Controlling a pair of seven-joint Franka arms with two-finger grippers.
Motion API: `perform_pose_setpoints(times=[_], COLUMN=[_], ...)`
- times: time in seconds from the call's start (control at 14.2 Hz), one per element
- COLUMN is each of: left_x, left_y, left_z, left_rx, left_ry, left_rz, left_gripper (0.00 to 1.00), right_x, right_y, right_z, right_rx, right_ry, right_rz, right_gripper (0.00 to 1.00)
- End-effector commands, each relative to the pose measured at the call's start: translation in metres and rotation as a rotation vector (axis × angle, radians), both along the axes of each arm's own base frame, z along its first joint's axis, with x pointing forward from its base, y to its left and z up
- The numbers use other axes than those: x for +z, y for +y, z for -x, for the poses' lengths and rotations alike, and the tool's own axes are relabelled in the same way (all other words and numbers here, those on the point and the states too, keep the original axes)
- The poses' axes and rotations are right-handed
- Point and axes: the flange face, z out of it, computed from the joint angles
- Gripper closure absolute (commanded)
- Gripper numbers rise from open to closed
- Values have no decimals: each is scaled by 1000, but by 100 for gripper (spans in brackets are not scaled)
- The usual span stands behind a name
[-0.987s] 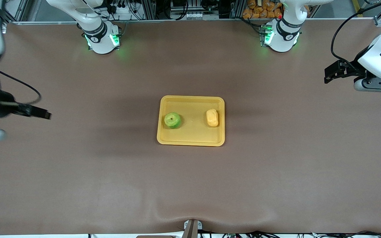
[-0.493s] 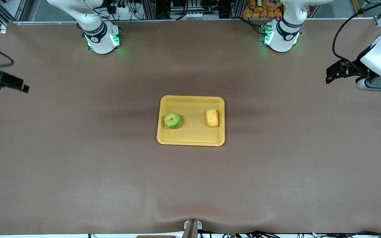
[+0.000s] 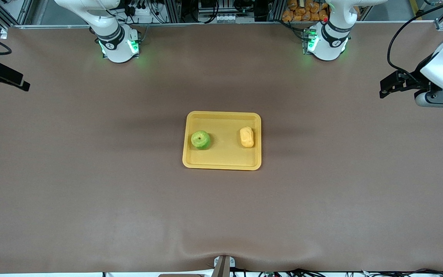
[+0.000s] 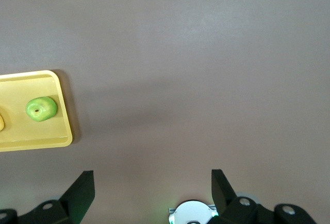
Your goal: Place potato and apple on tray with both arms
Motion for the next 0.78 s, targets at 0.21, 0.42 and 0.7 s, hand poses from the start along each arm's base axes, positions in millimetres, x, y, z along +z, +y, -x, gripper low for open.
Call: perform_pose_setpoints(times=[0.21, 0.42, 0.7], left_x=[4, 5, 5], left_y=[1, 1, 2], left_z=[-3, -3, -3], left_rx=[-9, -9, -6], left_ry=[-7, -8, -7], left_rz=[-13, -10, -2], left_gripper=[0, 0, 0], right_x=[-9, -8, -6], right_y=[3, 2, 3], right_z=[42, 38, 36], right_rx=[69, 90, 98], right_ry=[-32, -56, -64], right_rz=[33, 35, 65], right_gripper=[0, 0, 0])
